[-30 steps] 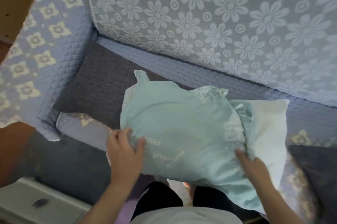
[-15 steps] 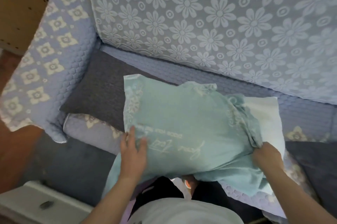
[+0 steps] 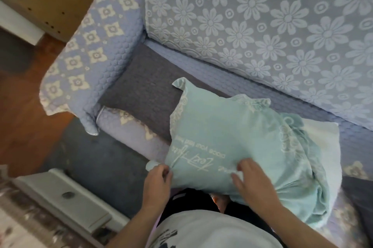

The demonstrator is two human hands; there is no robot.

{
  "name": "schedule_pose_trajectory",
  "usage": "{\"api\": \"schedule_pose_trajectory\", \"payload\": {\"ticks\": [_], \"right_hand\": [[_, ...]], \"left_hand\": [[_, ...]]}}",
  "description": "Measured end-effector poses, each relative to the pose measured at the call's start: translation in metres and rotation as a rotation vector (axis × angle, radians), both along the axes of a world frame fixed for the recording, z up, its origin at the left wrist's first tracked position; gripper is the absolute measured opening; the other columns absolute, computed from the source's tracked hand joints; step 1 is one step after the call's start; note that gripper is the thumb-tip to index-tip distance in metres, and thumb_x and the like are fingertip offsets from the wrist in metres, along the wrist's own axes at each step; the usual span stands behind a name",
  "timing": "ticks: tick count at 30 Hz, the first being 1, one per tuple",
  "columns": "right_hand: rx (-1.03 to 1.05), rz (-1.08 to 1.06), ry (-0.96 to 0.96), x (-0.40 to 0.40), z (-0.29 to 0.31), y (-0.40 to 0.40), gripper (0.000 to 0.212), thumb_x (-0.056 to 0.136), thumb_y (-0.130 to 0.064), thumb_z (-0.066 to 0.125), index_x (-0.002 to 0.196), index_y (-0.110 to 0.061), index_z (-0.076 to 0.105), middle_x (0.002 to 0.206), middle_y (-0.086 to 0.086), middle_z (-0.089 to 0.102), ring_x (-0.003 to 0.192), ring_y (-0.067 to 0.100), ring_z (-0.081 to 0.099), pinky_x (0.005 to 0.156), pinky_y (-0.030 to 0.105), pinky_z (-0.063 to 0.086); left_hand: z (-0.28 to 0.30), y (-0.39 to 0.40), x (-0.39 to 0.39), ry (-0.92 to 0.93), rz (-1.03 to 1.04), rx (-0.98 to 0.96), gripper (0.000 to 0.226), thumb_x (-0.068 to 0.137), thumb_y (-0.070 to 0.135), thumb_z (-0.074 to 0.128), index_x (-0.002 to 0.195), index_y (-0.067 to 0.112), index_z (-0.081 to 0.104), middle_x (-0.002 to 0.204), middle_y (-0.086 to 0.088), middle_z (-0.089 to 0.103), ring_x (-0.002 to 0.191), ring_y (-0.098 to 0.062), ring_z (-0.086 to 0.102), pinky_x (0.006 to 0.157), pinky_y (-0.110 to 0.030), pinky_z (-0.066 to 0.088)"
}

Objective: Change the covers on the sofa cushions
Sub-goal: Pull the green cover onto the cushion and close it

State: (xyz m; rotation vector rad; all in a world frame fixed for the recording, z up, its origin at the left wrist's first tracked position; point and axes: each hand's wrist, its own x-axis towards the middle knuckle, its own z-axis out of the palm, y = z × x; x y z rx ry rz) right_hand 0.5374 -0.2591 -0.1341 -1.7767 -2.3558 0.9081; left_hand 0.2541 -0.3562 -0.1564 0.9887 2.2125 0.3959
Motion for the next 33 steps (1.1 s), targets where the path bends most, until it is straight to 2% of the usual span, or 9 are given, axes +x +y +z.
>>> {"api": "schedule_pose_trajectory", "payload": {"ticks": [5,9,13,18,22,24,26,29,33], "right_hand": [[-0.143,-0.009,-0.006,-0.034,-0.013,0.0,0.04,0.08,-0.026,0.076,0.113,-0.015,0.056,0.117,0.005,0.05,0.106,0.028,0.053,0.09,0.04,0.051],[-0.142,-0.024,-0.017,-0.037,-0.024,0.015,0.048,0.074,-0.02,0.081,0.114,-0.01,0.057,0.116,0.012,0.049,0.109,0.036,0.054,0.095,0.043,0.05],[-0.127,0.01,-0.07,-0.04,-0.024,0.007,0.055,0.07,-0.027,0.084,0.114,-0.011,0.055,0.115,0.01,0.047,0.104,0.034,0.052,0.089,0.045,0.052],[-0.059,0.143,-0.375,-0.03,-0.028,-0.029,0.051,0.048,-0.023,0.089,0.087,-0.006,0.062,0.093,0.016,0.056,0.08,0.038,0.056,0.052,0.042,0.05],[-0.185,0.007,-0.455,-0.016,-0.04,-0.047,0.038,0.056,-0.01,0.083,0.087,-0.003,0.062,0.091,0.019,0.057,0.076,0.039,0.057,0.055,0.044,0.051],[-0.284,-0.144,-0.421,-0.008,-0.042,-0.047,0.032,0.075,-0.012,0.074,0.102,-0.003,0.06,0.105,0.02,0.057,0.09,0.042,0.057,0.072,0.045,0.05],[-0.446,-0.317,-0.372,0.002,-0.041,-0.044,0.033,0.086,-0.02,0.066,0.114,-0.006,0.057,0.116,0.019,0.057,0.104,0.039,0.056,0.086,0.04,0.046],[-0.615,-0.518,-0.309,0.019,-0.037,-0.05,0.038,0.084,-0.034,0.065,0.111,-0.008,0.058,0.111,0.016,0.063,0.102,0.036,0.058,0.087,0.038,0.047],[-0.752,-0.715,-0.217,0.03,-0.023,-0.064,0.053,0.091,-0.038,0.067,0.129,-0.002,0.058,0.122,0.019,0.065,0.112,0.035,0.059,0.092,0.036,0.043]], "left_hand": [[0.007,-0.011,-0.006,0.265,-0.239,0.087,0.022,0.08,0.01,0.072,0.068,0.021,0.059,0.072,0.003,0.058,0.072,-0.025,0.054,0.067,-0.04,0.045],[0.021,-0.029,0.011,0.294,-0.537,0.204,0.021,0.075,0.008,0.066,0.072,0.025,0.053,0.077,0.006,0.048,0.078,-0.021,0.049,0.083,-0.034,0.041],[0.015,-0.019,0.012,0.237,-0.465,0.231,0.012,0.086,0.009,0.063,0.083,0.019,0.059,0.095,0.004,0.053,0.094,-0.02,0.051,0.089,-0.033,0.045],[0.002,-0.014,0.016,-0.058,-0.324,0.131,0.01,0.096,0.013,0.06,0.092,0.016,0.068,0.112,0.011,0.049,0.101,-0.008,0.048,0.095,-0.014,0.037],[-0.001,0.02,-0.006,-0.315,0.145,0.02,0.009,0.101,0.018,0.056,0.103,0.027,0.056,0.109,0.005,0.061,0.1,-0.013,0.06,0.093,-0.035,0.05],[-0.005,0.043,-0.025,-0.412,0.229,-0.038,0.021,0.098,0.029,0.063,0.115,0.029,0.05,0.109,0.009,0.061,0.104,-0.021,0.063,0.092,-0.04,0.053],[-0.006,0.067,-0.043,-0.406,0.014,-0.171,0.038,0.094,0.042,0.067,0.125,0.029,0.051,0.112,0.013,0.06,0.106,-0.015,0.061,0.092,-0.034,0.048],[-0.005,0.099,-0.048,-0.359,-0.388,-0.312,0.051,0.087,0.057,0.07,0.128,0.028,0.058,0.118,0.013,0.066,0.107,-0.01,0.061,0.095,-0.032,0.048],[0.024,0.133,-0.024,-0.341,-0.598,-0.325,0.06,0.084,0.072,0.059,0.107,0.019,0.073,0.105,0.0,0.076,0.096,-0.017,0.071,0.088,-0.036,0.057]]}}
